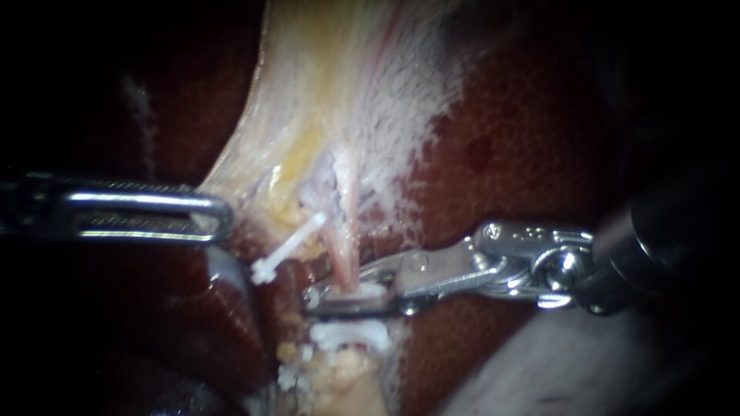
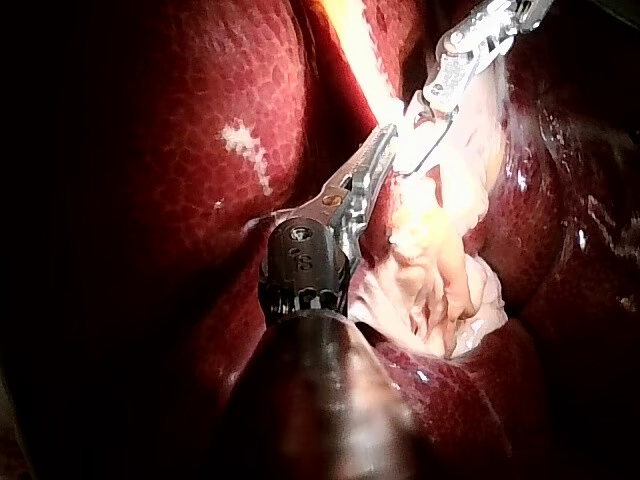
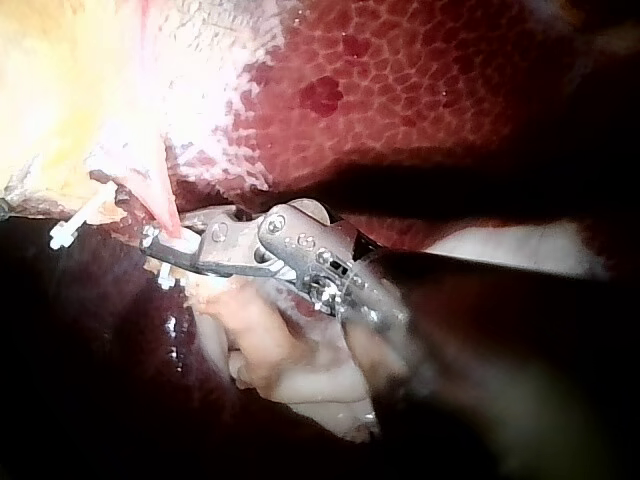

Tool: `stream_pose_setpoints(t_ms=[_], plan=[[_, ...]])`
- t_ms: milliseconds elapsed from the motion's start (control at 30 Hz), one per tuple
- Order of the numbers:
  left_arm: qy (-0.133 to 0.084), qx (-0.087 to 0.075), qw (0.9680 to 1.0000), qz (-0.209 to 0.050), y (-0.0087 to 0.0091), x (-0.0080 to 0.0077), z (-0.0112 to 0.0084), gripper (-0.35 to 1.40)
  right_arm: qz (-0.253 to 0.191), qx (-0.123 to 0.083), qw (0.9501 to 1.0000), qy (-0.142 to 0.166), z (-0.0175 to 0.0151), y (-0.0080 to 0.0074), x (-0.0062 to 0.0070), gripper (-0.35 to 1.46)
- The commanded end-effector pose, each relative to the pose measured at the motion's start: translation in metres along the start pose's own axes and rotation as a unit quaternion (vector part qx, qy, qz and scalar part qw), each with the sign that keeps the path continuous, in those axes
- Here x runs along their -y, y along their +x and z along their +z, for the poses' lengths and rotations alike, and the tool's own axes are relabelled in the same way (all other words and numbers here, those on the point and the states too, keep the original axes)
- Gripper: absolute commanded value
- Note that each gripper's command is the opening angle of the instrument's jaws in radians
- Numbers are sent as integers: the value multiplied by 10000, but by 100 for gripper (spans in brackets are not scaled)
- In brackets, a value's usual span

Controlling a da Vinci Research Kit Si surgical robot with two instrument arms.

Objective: Going back third clip right tube

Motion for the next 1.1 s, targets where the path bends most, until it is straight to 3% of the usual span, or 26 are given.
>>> stream_pose_setpoints(t_ms=[33, 433, 500, 567, 733, 933, 1100], plan=[[3, 1, 10000, 3, 0, 0, 0, -35, -1, 1, 10000, 5, 0, 0, 0, -35], [3, 2, 10000, 5, 1, -1, 1, -35, -6, 3, 10000, 5, 2, 0, 1, -35], [3, 2, 10000, 5, 1, -1, 1, -35, -3, 15, 10000, -6, 4, 0, 0, -11], [3, 2, 10000, 5, 1, -1, 1, -35, -326, 15, 9995, -6, 6, 2, -1, 9], [3, 2, 10000, 5, 1, -1, 1, -35, -823, 14, 9966, -10, 10, 4, -3, 43], [6, 1, 10000, 6, 1, -1, 0, -35, -1205, 9, 9927, -31, 9, 4, -3, 54], [8, 0, 10000, 6, 1, -1, -1, -35, -1352, -50, 9905, -234, 1, 2, -3, 58]])
